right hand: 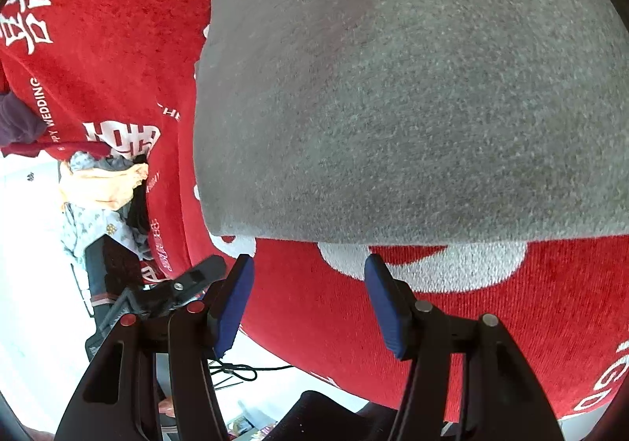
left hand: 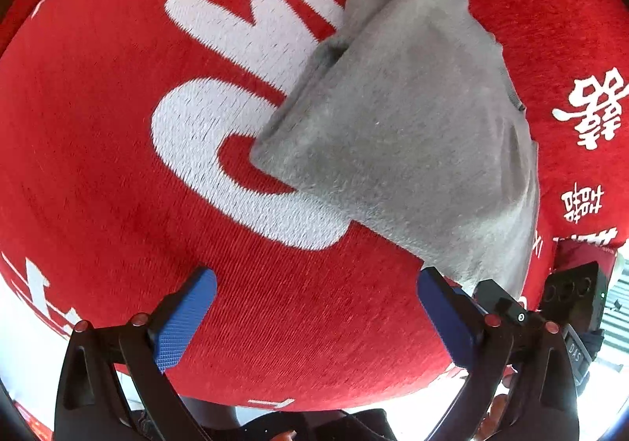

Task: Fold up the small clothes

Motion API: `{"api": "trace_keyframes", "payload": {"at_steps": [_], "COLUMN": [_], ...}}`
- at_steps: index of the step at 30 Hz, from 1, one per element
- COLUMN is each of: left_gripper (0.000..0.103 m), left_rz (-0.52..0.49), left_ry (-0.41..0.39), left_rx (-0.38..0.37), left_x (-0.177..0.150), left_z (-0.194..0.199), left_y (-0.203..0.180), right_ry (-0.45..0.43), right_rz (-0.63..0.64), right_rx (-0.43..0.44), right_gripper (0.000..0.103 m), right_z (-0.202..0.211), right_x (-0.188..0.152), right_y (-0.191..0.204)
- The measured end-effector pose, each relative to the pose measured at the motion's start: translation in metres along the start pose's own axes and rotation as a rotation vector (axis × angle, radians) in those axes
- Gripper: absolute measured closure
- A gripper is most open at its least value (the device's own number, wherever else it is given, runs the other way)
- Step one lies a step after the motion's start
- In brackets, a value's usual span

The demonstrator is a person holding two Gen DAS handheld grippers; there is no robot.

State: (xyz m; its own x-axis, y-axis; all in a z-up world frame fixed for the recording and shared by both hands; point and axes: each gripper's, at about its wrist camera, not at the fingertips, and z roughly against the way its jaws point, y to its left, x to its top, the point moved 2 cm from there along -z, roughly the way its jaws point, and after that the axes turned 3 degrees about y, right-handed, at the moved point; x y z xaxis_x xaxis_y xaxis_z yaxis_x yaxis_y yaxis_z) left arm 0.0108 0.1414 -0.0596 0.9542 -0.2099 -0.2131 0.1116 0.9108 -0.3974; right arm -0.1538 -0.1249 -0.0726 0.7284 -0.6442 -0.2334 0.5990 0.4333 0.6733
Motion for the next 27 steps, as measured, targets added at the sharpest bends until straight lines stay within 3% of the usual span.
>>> {"api": "trace_keyframes", "payload": {"at_steps": [10, 21, 27], "left_gripper": [0.001, 0.001, 0.001], "left_rz": [-0.010, -0.073, -0.006], "left_ry": [0.044, 0.055, 0.021], "left_rx": [-0.019, 0.052, -0.018], "left_x": [-0.003, -0.004, -0.005], "left_z": [-0.003, -0.015, -0.008], "left_y": [0.005, -0.018, -0.013], "right_ry": [0.017, 0.018, 0.011], "right_rz": [-0.022, -0.052, -0.053], "right_rx": [0.044, 0.087, 0.099], "right_gripper": [0.040, 0.040, 0.040], "right_z": [-0.002, -0.007, -0.007], "right_x": [0.002, 0.003, 0.007], "right_y": [-0.006, -0.012, -0.013]}}
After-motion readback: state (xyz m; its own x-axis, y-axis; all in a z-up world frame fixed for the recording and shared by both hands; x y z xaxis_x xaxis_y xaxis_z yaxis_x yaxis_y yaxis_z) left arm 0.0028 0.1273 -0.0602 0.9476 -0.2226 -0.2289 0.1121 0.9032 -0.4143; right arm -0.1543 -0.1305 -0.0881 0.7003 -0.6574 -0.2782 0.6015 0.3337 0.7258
